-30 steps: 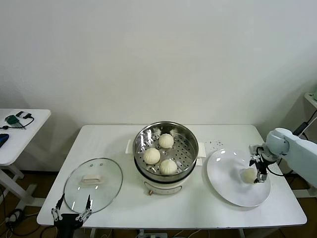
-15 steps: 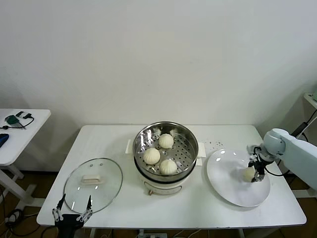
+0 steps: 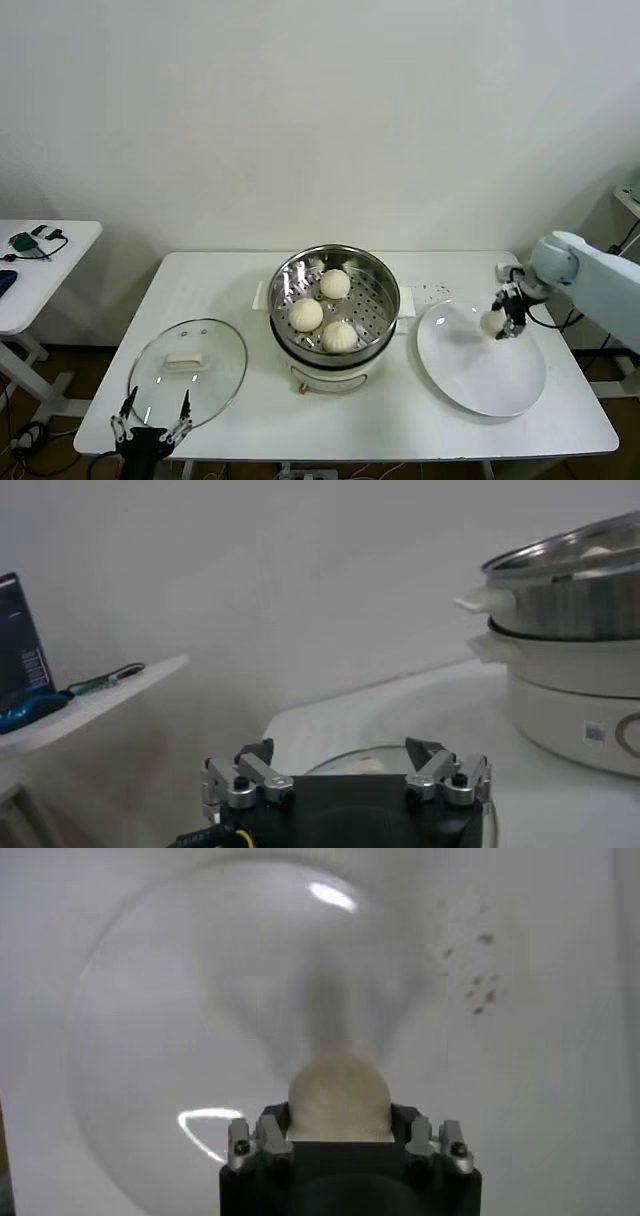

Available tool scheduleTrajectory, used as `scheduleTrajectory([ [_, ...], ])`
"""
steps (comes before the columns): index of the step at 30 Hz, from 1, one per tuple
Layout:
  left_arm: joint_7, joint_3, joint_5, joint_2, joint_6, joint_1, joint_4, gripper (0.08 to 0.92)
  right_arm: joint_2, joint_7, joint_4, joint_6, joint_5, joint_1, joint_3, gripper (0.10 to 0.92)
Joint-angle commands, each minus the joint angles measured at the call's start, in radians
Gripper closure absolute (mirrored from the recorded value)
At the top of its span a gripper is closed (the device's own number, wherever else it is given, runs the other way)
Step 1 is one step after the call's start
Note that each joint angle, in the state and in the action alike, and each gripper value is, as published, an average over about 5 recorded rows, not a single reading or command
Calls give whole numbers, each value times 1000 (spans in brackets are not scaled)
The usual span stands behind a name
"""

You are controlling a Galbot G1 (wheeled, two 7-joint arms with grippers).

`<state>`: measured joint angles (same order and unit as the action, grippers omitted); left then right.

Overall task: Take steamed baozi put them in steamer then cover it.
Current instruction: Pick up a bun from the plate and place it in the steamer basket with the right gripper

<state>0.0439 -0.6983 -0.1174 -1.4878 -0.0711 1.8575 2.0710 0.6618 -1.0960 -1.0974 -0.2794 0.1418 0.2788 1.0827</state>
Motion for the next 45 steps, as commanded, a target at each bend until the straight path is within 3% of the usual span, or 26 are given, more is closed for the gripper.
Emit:
scheduleTrajectory([
  [1,0,45,-21,2,0,0,14,177,123,25,-69,-61,308,434,298,372],
  [12,0,74,-33,9,-7,7,43,177,318,122,-172,-195,593,600,440,372],
  [19,2,60,-13,24,-18,19,48,177,398,197,-232,-249,660,568,467,372],
  [31,3,40,13,31,-20,16,43,177,498,233,-236,-261,654,481,563,372],
  [45,-1,38,17,32,-6,-13,21,177,503,230,-201,-250,585,395,601,371],
])
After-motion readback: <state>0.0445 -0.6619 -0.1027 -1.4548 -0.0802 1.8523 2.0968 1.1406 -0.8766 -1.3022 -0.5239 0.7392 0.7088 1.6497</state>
